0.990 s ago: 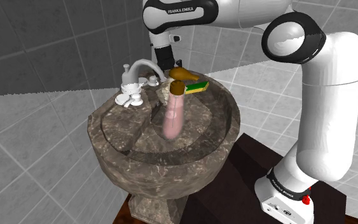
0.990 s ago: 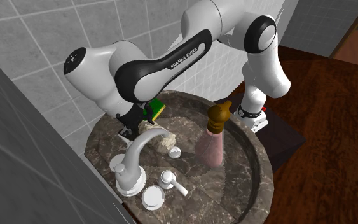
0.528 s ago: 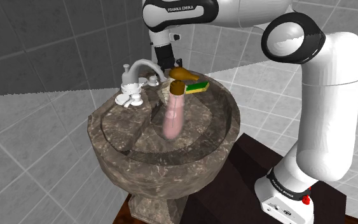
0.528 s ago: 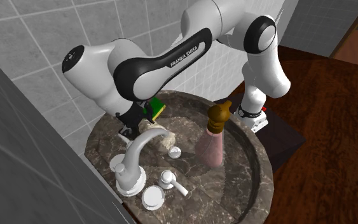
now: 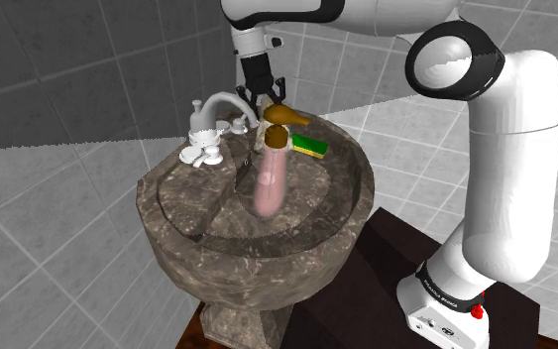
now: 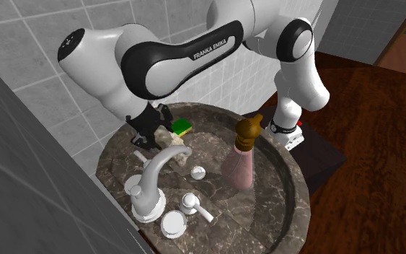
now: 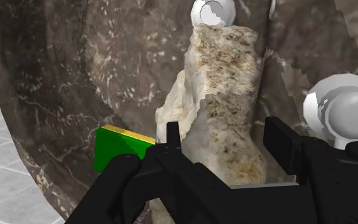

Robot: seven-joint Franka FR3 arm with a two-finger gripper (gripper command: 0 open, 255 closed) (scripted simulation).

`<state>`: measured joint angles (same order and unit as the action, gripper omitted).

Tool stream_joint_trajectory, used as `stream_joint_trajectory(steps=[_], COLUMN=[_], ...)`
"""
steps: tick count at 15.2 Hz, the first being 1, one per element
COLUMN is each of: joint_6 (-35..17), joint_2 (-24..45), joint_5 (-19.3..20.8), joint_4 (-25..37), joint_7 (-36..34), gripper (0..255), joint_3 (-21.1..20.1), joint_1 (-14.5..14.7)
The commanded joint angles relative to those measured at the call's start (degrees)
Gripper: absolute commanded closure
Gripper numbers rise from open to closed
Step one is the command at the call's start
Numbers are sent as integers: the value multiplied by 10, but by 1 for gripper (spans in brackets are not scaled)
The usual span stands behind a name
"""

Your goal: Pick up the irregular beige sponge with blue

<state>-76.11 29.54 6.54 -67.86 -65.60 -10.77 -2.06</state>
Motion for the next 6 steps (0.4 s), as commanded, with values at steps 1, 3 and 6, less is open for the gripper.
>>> stream_joint_trajectory(steps=[1, 3, 6], joint_6=[18, 36, 47], joint_2=[2, 6, 9], joint_5=[1, 1, 2], joint_4=[21, 43, 57], joint_7=[1, 2, 3], gripper=[255, 255, 255], joint_3=[0, 0, 0], joint_1=[1, 3, 4])
